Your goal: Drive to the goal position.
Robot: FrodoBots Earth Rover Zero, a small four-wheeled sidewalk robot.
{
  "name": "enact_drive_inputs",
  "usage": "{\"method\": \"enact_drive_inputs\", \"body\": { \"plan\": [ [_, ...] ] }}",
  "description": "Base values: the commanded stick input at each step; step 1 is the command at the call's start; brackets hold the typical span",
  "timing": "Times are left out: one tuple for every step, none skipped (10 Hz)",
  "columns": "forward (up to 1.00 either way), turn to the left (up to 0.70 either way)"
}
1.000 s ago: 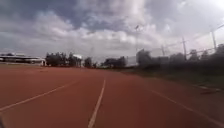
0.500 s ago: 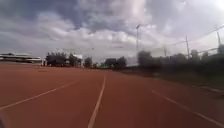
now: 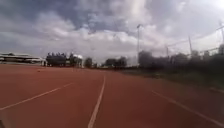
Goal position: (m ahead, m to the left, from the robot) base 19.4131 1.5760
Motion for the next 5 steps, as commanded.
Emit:
{"method": "enact_drive_inputs", "body": {
  "plan": [
    [0.70, 0.00],
    [0.70, 0.00],
    [0.70, 0.00],
    [0.70, 0.00],
    [0.70, 0.00]
  ]
}}
